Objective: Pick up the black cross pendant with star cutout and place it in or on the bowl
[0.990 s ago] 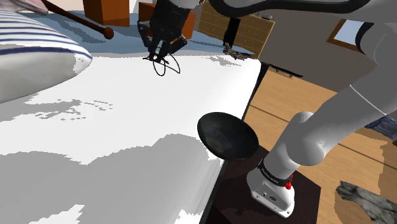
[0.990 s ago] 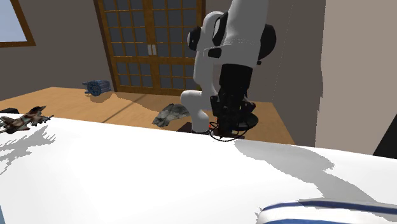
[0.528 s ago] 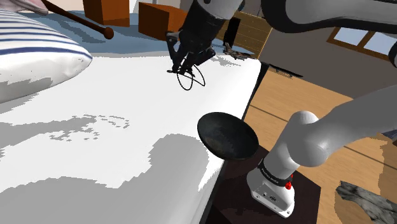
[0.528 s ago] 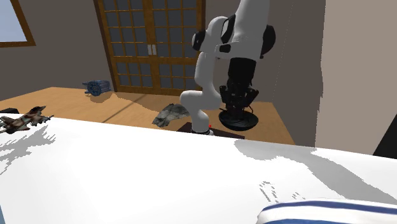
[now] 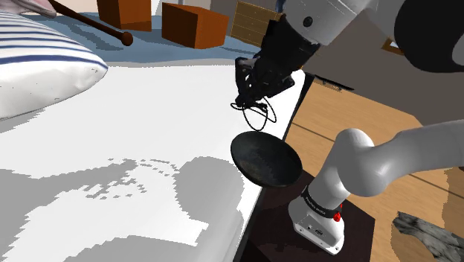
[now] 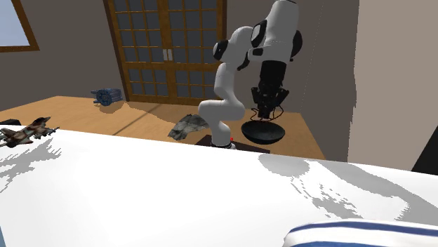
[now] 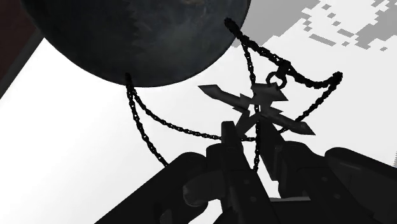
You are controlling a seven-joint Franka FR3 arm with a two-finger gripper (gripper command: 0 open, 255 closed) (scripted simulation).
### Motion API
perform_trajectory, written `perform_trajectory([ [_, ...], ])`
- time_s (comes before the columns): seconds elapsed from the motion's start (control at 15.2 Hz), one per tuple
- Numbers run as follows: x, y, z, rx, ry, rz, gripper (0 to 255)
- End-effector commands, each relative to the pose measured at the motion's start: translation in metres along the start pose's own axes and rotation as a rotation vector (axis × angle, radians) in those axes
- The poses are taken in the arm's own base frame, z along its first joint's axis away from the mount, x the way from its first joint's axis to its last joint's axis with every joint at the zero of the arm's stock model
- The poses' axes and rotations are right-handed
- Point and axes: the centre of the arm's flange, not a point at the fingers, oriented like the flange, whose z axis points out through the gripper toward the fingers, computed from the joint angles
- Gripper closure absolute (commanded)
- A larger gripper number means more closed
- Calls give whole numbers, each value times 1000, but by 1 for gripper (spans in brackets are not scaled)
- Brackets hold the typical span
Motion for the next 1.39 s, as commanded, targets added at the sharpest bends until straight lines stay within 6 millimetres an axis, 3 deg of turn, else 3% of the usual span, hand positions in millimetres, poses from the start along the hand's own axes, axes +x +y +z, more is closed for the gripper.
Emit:
perform_trajectory([
  [0.0,-19,15,-11,0,-1,1,255],
  [0.2,-45,31,-23,0,-1,1,255],
  [1.06,-67,42,41,0,-1,1,255],
  [1.32,-68,42,45,0,-1,1,255],
])
